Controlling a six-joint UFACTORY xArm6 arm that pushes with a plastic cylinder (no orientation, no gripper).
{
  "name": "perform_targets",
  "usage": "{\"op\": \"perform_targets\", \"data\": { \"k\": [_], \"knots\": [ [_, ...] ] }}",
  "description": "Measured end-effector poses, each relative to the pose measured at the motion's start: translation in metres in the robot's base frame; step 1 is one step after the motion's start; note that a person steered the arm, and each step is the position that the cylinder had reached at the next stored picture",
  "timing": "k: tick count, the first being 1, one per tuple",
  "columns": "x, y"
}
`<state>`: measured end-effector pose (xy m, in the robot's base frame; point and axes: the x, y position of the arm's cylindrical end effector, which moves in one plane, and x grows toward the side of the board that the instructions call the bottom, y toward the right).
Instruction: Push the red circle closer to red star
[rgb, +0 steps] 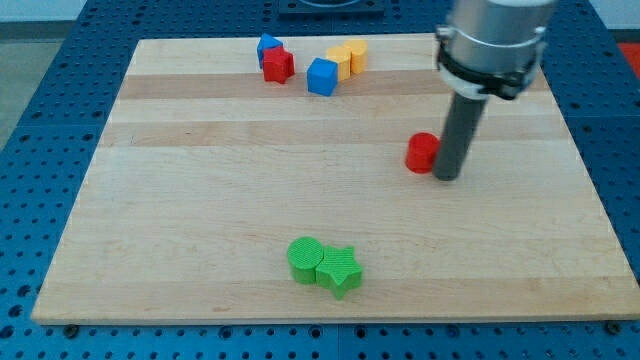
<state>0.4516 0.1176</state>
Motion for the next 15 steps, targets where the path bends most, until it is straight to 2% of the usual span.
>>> {"op": "perform_targets", "data": {
  "k": [1, 4, 6, 8, 9, 12, 15],
  "knots": [
    [-0.020, -0.048],
    [-0.083, -0.002],
    [-0.083, -0.098],
    [-0.039, -0.112],
    [-0.042, -0.120],
    [-0.095, -0.169],
    [-0.093, -0.204]
  ]
}}
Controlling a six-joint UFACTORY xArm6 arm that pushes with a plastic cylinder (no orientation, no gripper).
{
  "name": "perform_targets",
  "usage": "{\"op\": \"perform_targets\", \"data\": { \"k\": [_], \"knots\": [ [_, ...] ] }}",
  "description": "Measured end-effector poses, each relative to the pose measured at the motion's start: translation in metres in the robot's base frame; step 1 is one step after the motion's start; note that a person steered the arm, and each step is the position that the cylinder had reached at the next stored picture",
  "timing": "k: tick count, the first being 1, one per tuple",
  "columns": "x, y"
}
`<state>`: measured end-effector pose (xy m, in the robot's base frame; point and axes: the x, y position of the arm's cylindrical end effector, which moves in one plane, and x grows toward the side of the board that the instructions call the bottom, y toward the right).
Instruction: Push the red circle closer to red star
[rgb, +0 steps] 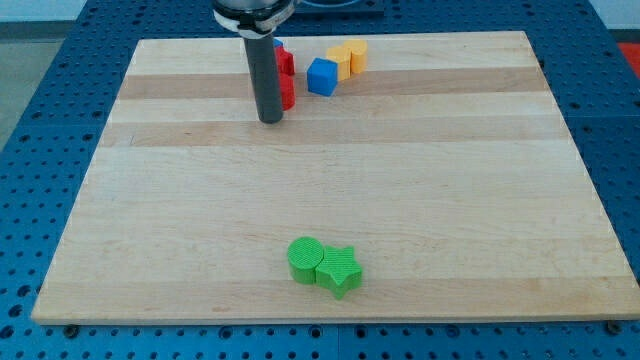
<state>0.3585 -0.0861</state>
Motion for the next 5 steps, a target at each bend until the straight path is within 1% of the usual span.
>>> {"op": "perform_targets", "data": {
  "k": [2, 5],
  "knots": [
    [-0.015, 0.012],
    [-0.026, 0.012]
  ]
}}
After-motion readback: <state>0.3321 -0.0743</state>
